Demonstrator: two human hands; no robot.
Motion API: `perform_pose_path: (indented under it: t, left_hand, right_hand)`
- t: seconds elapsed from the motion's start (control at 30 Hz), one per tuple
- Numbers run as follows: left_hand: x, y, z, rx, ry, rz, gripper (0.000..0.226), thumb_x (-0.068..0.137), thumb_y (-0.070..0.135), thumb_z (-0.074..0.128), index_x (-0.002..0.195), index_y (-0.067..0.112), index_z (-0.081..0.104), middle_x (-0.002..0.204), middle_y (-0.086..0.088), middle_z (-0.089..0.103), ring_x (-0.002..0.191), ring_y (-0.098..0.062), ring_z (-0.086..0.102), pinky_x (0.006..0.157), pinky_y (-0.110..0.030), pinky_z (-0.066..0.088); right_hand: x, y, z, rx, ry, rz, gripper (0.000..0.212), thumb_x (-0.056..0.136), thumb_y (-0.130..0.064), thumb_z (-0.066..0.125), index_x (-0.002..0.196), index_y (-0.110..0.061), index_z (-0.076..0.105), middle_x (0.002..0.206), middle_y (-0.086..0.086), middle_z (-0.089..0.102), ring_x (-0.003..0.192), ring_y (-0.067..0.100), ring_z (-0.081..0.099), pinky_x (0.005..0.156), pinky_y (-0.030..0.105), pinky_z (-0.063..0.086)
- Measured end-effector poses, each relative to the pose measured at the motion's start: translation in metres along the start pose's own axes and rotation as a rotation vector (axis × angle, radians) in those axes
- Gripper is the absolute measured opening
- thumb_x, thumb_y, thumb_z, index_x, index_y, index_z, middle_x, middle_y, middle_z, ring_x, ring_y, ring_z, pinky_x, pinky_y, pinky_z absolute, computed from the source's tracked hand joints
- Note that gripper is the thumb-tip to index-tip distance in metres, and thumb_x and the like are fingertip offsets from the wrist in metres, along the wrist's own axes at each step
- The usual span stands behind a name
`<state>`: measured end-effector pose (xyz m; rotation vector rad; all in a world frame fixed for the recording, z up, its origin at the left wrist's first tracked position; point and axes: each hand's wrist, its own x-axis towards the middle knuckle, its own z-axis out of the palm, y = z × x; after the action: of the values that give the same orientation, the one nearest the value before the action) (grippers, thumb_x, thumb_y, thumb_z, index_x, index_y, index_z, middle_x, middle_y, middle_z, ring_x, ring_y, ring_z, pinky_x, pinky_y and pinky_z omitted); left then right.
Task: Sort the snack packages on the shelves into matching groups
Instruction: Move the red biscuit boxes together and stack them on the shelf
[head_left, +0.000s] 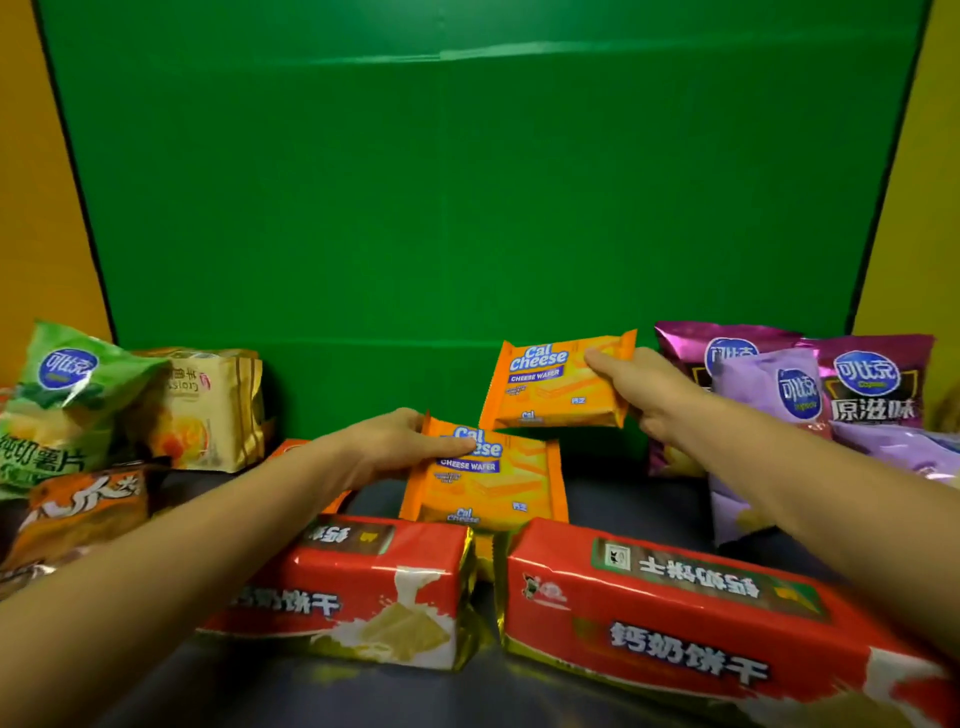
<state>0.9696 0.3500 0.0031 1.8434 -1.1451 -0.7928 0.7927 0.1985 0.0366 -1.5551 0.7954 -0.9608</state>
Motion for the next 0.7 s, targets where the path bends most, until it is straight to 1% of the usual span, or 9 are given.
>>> perform_pose_path:
  t: [0.07,0.13,0.23,0.3,0.4,0.5,0.53,0.63,0.7]
  left_hand:
    - [0.005,-0.002,0.0,0.098,-0.022,-0.048,0.028,0.083,0.028,0.066,0.077,0.0,0.061,0.054,0.002,0.068,0.043,-0.004,0.058,0.05,-0.016,0.051]
    - [0.009,-0.005,0.001,0.178,-0.051,-0.092,0.031,0.085,0.029,0.064,0.063,0.009,0.053,0.036,0.009,0.056,0.031,0.002,0.047,0.038,-0.011,0.039]
    - [0.013,-0.01,0.003,0.235,-0.118,-0.109,0.027,0.085,0.033,0.062,0.082,0.007,0.061,0.062,0.003,0.066,0.046,-0.002,0.057,0.05,-0.013,0.048]
    - [0.014,-0.011,0.003,0.292,-0.134,-0.121,0.035,0.085,0.037,0.061,0.1,0.006,0.06,0.089,-0.008,0.067,0.068,-0.013,0.061,0.061,-0.018,0.049]
    - [0.02,-0.015,0.0,0.553,-0.048,-0.093,0.043,0.08,0.052,0.061,0.092,0.012,0.052,0.097,-0.007,0.061,0.084,-0.02,0.059,0.063,-0.025,0.045]
    - [0.021,-0.016,0.001,0.589,-0.026,-0.074,0.047,0.078,0.051,0.064,0.097,0.012,0.048,0.094,-0.005,0.058,0.082,-0.019,0.056,0.058,-0.025,0.043]
    - [0.021,-0.015,0.001,0.563,-0.038,-0.071,0.046,0.079,0.048,0.064,0.1,0.011,0.047,0.096,-0.006,0.058,0.083,-0.019,0.055,0.058,-0.023,0.043]
    - [0.015,-0.01,0.004,0.579,-0.062,-0.063,0.048,0.084,0.045,0.06,0.11,0.005,0.055,0.101,-0.007,0.059,0.085,-0.017,0.053,0.053,-0.016,0.041]
    - [0.014,-0.008,0.004,0.668,-0.045,-0.056,0.055,0.084,0.049,0.057,0.116,0.004,0.054,0.114,-0.01,0.061,0.092,-0.019,0.055,0.059,-0.023,0.04]
  right_hand:
    - [0.007,0.007,0.007,-0.019,-0.033,0.016,0.036,0.093,-0.014,0.053,0.122,0.006,0.054,0.117,0.018,0.062,0.057,0.01,0.06,0.06,0.021,0.05]
    - [0.011,0.014,0.015,-0.062,-0.05,0.033,0.035,0.093,-0.015,0.053,0.12,0.006,0.055,0.112,0.016,0.062,0.057,0.008,0.064,0.061,0.022,0.053]
    - [0.02,0.033,0.026,-0.179,-0.052,0.043,0.034,0.089,-0.022,0.058,0.111,0.004,0.061,0.119,0.021,0.064,0.1,0.029,0.064,0.094,0.044,0.05]
    - [0.032,0.048,0.031,-0.251,-0.057,0.051,0.03,0.086,-0.027,0.061,0.1,-0.001,0.064,0.115,0.023,0.065,0.108,0.036,0.062,0.097,0.05,0.047]
    - [0.041,0.057,0.037,-0.304,-0.062,0.099,0.039,0.08,-0.029,0.061,0.103,0.002,0.061,0.107,0.022,0.067,0.096,0.035,0.064,0.087,0.044,0.054]
    - [0.032,0.053,0.042,-0.357,-0.143,0.169,0.035,0.077,-0.015,0.058,0.109,-0.004,0.049,0.089,0.011,0.059,0.064,0.019,0.055,0.047,0.019,0.047]
    - [0.031,0.055,0.042,-0.405,-0.166,0.178,0.038,0.075,-0.013,0.057,0.111,-0.008,0.045,0.089,0.012,0.056,0.062,0.017,0.051,0.043,0.018,0.042]
    - [0.029,0.06,0.046,-0.5,-0.236,0.188,0.036,0.077,-0.014,0.059,0.11,-0.011,0.045,0.095,0.014,0.054,0.066,0.018,0.051,0.053,0.024,0.04]
    - [0.022,0.06,0.051,-0.569,-0.272,0.181,0.018,0.083,-0.016,0.058,0.099,-0.008,0.054,0.093,0.011,0.057,0.074,0.019,0.053,0.057,0.025,0.04]
